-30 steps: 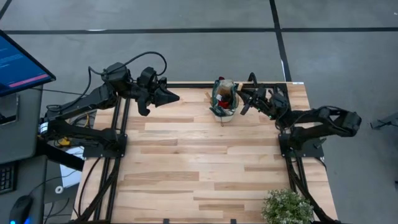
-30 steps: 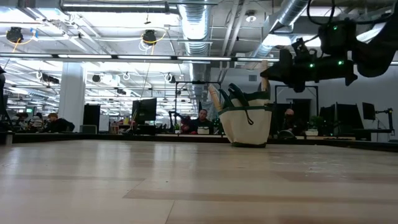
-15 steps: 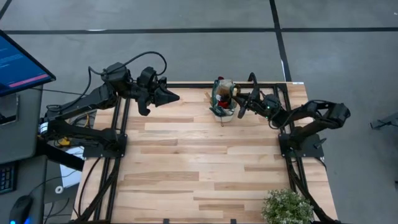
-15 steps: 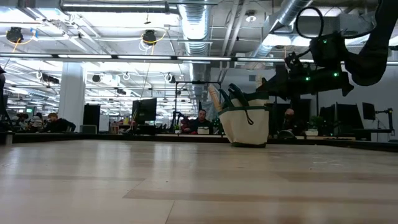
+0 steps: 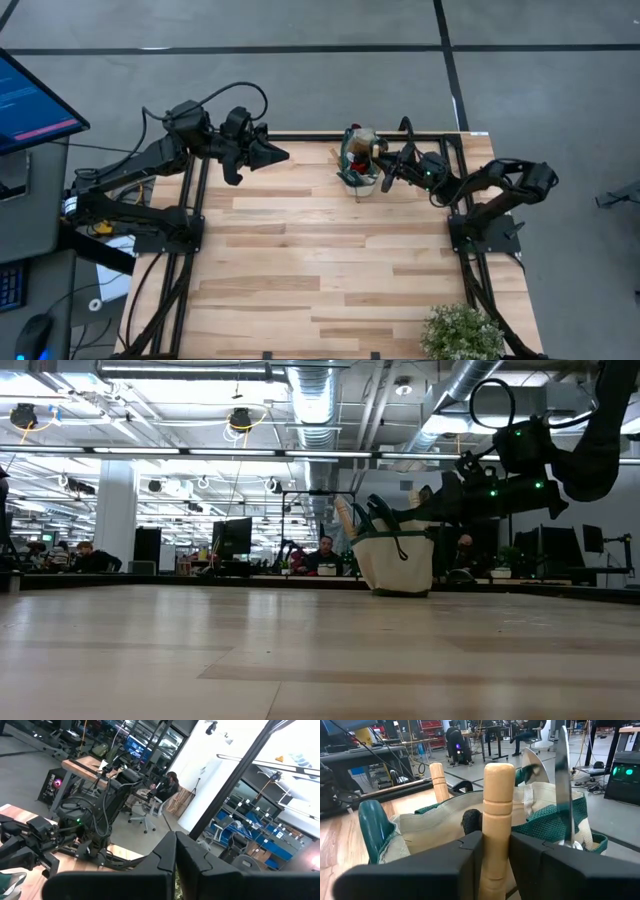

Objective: Pick & Place Garden tools in Gardening bag
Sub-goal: Put the trowel into the side pocket of the gardening bag, then return to Home Position

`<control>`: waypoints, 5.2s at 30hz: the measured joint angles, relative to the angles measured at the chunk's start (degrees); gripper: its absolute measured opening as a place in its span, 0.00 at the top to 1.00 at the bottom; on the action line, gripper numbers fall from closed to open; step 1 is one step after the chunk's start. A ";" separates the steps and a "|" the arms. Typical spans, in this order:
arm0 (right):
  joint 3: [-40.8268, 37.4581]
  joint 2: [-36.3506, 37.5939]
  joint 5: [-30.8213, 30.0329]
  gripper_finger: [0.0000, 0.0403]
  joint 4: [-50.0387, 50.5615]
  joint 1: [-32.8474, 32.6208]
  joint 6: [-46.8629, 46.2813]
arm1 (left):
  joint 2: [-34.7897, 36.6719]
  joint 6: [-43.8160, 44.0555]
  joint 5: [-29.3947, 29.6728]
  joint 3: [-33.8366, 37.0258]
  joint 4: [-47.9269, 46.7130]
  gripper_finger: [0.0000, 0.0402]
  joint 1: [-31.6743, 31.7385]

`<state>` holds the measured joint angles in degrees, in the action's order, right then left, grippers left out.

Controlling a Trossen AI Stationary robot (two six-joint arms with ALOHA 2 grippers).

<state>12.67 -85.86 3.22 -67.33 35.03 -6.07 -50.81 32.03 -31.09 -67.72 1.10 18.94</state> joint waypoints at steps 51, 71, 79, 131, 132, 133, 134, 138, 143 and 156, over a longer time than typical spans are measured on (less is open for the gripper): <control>17.05 67.74 4.99 0.71 69.19 -9.51 -4.01 | 1.42 -7.28 -7.34 0.00 -7.98 0.98 20.36; 18.59 66.00 4.35 0.99 74.44 -17.66 3.88 | 21.81 -18.28 -3.89 20.20 -16.72 0.99 27.82; 10.72 67.52 4.35 1.00 65.93 -17.66 1.60 | 32.98 -18.05 3.54 28.89 -16.47 0.99 27.82; -11.96 85.70 13.53 1.00 52.87 -7.75 -16.06 | 49.90 -3.23 27.68 62.21 4.65 0.99 7.61; -11.96 85.70 13.65 1.00 54.70 -7.63 -16.07 | 49.89 -3.23 27.68 63.00 5.05 0.99 7.40; -11.98 85.72 13.71 1.00 56.68 -7.49 -16.08 | 49.88 -3.25 27.74 63.65 5.33 0.99 7.23; -11.98 85.72 13.73 1.00 58.23 -7.48 -16.08 | 49.90 -3.23 28.01 64.25 5.53 0.99 7.10; -11.98 85.72 13.91 1.00 60.90 -7.56 -16.25 | 49.90 -3.08 28.09 67.36 8.71 0.99 6.82; -11.98 85.72 13.48 1.00 63.43 -7.56 -13.05 | 49.62 -5.30 28.68 67.45 9.39 0.99 6.82; -11.89 85.55 13.25 1.00 64.98 -7.48 -8.37 | 49.59 -4.46 29.59 67.43 9.44 0.98 6.82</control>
<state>0.78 -0.32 16.47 -2.35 27.55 -14.44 -1.21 27.57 -1.50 -0.30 10.55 25.76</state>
